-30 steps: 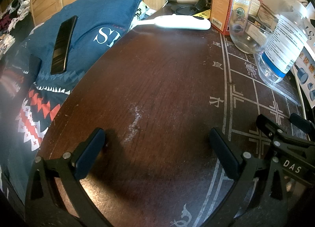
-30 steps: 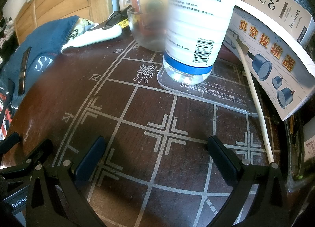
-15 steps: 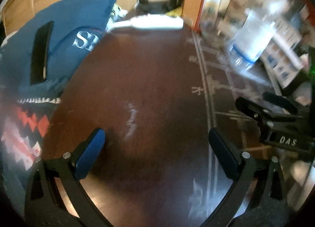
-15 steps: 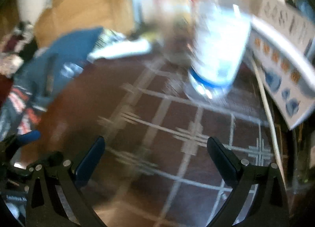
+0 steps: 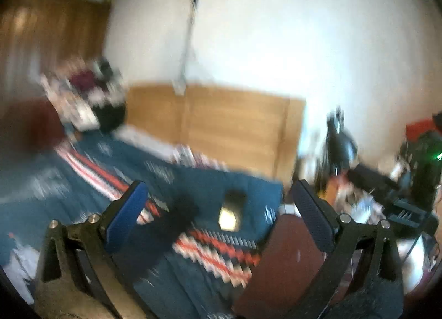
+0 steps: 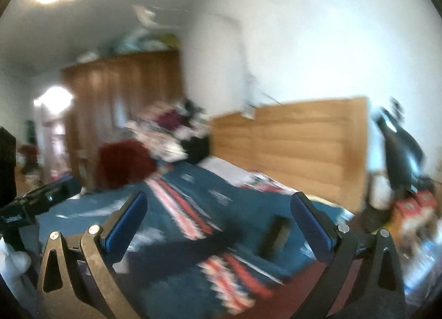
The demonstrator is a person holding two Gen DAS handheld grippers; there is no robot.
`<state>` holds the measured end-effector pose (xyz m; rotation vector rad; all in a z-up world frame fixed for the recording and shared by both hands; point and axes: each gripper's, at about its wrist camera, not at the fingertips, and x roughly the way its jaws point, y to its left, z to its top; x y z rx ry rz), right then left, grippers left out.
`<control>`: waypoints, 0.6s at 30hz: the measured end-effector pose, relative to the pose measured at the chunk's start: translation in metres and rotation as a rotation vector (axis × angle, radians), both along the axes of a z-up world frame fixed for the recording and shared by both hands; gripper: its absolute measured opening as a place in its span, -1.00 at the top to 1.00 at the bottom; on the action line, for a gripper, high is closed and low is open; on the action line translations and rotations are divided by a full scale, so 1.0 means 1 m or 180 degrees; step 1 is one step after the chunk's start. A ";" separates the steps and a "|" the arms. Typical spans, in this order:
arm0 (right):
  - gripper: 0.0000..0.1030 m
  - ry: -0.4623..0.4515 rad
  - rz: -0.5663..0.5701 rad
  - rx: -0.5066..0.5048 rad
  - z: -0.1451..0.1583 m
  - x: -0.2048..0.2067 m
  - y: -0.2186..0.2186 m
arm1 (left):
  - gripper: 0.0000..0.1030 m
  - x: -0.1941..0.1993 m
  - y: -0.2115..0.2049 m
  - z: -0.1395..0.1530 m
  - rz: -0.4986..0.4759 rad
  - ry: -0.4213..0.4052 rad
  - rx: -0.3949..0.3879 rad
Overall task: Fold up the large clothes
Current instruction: 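Turn both tools back toward the bed and the dark shirt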
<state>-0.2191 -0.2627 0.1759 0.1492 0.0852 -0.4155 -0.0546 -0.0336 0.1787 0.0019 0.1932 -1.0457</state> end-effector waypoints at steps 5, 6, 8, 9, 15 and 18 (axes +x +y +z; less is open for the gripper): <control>-1.00 -0.0273 0.0586 -0.0003 0.036 0.010 0.061 | -1.00 -0.016 0.041 0.022 -0.0274 0.0654 -0.0446; -1.00 -0.0310 0.0704 0.0065 0.036 0.014 0.067 | -1.00 -0.021 0.047 0.021 -0.0336 0.0737 -0.0529; -1.00 -0.0260 0.0806 0.0219 0.028 0.020 0.083 | -1.00 -0.038 0.062 0.022 -0.0468 0.0821 -0.0708; -1.00 -0.0205 0.0789 0.0277 0.019 0.023 0.086 | -1.00 -0.045 0.067 0.023 -0.0493 0.0840 -0.0764; -1.00 0.0820 0.1057 0.0638 -0.090 0.089 0.131 | -1.00 -0.059 0.097 0.034 -0.0561 0.1016 -0.1036; -1.00 0.1540 0.1504 0.0565 -0.163 0.115 0.193 | -1.00 -0.054 0.101 0.039 -0.0466 0.0959 -0.1042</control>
